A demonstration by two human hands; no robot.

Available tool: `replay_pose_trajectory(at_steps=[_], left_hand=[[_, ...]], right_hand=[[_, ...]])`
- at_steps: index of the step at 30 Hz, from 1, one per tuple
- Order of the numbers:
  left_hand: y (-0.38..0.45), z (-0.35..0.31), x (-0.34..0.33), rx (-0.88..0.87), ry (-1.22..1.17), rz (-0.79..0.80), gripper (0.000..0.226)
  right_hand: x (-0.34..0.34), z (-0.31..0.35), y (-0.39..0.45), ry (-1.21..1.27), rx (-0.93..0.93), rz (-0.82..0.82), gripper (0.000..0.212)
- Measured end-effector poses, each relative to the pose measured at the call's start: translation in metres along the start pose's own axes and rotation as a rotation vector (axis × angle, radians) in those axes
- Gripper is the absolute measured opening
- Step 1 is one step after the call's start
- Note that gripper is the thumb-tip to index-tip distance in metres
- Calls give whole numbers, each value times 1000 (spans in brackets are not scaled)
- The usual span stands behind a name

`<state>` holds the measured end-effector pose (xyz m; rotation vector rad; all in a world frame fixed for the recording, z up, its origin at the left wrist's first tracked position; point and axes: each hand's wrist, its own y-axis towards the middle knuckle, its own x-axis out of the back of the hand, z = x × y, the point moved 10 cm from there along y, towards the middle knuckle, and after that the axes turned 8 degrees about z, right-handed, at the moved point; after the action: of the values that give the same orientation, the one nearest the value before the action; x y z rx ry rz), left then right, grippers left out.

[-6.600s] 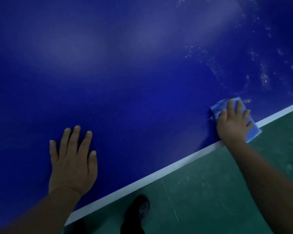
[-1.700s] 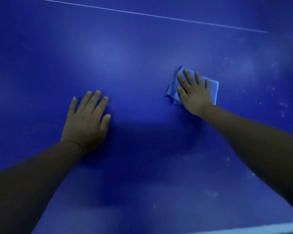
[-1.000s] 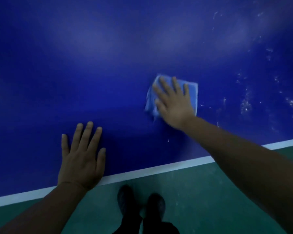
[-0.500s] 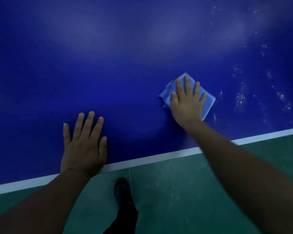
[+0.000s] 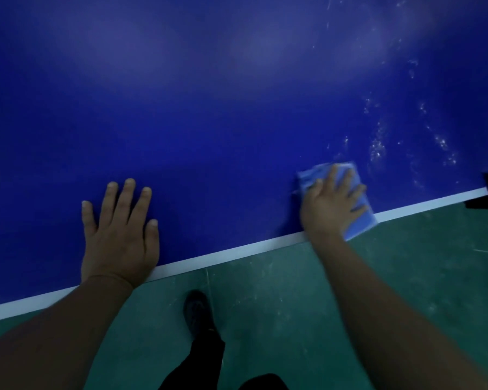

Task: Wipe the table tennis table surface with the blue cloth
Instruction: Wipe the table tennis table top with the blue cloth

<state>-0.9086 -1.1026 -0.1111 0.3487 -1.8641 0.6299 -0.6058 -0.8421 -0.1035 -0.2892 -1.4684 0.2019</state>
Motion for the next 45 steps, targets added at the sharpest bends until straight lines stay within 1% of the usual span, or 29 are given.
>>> replay_pose_trajectory(at_steps=[1, 2, 3, 4, 5, 6, 7, 8, 10, 12, 14, 15, 16, 17, 19, 20, 21, 22, 25, 26, 27, 28, 29, 32, 34, 37, 40, 42, 45], left_hand=[[-1, 0, 0, -3, 9, -1, 63], [-1, 1, -1, -1, 16, -2, 63], [-1, 2, -1, 6, 17, 0, 63], [0, 3, -1, 11, 19, 4, 63], [1, 2, -2, 10, 22, 14, 64], [2, 1, -3, 11, 23, 21, 65], [2, 1, -2, 17, 23, 20, 65], [2, 1, -2, 19, 22, 20, 65], [1, 0, -2, 15, 20, 23, 64], [1, 0, 0, 14, 17, 19, 64], [1, 0, 0, 9, 16, 23, 65], [1, 0, 0, 8, 18, 23, 64], [1, 0, 0, 7, 19, 20, 64], [1, 0, -1, 7, 18, 17, 64], [1, 1, -2, 12, 16, 20, 64], [1, 2, -2, 12, 12, 24, 64], [1, 2, -3, 12, 7, 26, 64], [2, 3, -3, 11, 5, 27, 64], [1, 2, -3, 8, 12, 21, 64], [1, 2, -3, 6, 18, 15, 64], [1, 1, -2, 2, 27, 10, 64], [1, 1, -2, -3, 36, 9, 64], [1, 1, -2, -3, 41, 8, 64], [0, 1, -1, -1, 54, 5, 63], [1, 1, -2, -2, 66, 5, 63], [2, 2, -3, 9, 75, 13, 64], [1, 0, -3, 5, 88, 2, 66], [3, -4, 3, 18, 69, -30, 66], [15, -24, 13, 39, -15, -97, 66]], right_hand=[[-11, 31, -25, -21, 124, 3, 56], [-27, 63, -57, -71, 338, 11, 56], [-47, 89, -94, -172, 611, 66, 57], [-64, 94, -118, -289, 834, 115, 57], [-66, 84, -117, -348, 946, 151, 57], [-56, 63, -93, -338, 927, 146, 56], [-41, 38, -60, -311, 819, 98, 57], [-23, 11, -25, -282, 656, 48, 58], [1, -40, 27, -194, 280, 39, 58], [13, -54, 34, -23, 14, 4, 57], [8, -38, 14, 79, -123, -12, 56], [1, -22, -1, 74, -105, -2, 57], [-9, -1, -19, 38, -12, -1, 57], [-20, 23, -41, -15, 159, 4, 58], [-45, 56, -84, -189, 582, 86, 58], [-50, 56, -86, -289, 729, 130, 59], [-48, 46, -71, -352, 779, 145, 59], [-39, 31, -46, -365, 731, 131, 59], [3, -30, 33, -187, 294, 82, 62], [9, -38, 42, -141, 210, 82, 61], [10, -33, 41, -134, 195, 79, 59], [7, -20, 32, -159, 247, 75, 59], [1, -1, 19, -205, 357, 77, 60], [-28, 50, -34, -353, 750, 123, 59], [-33, 62, -46, -347, 876, 133, 58], [-25, 65, -26, -343, 920, 131, 57], [-9, 67, 17, -321, 847, 102, 57], [-1, 70, 42, -313, 829, 105, 58], [6, 73, 67, -335, 879, 115, 58]])
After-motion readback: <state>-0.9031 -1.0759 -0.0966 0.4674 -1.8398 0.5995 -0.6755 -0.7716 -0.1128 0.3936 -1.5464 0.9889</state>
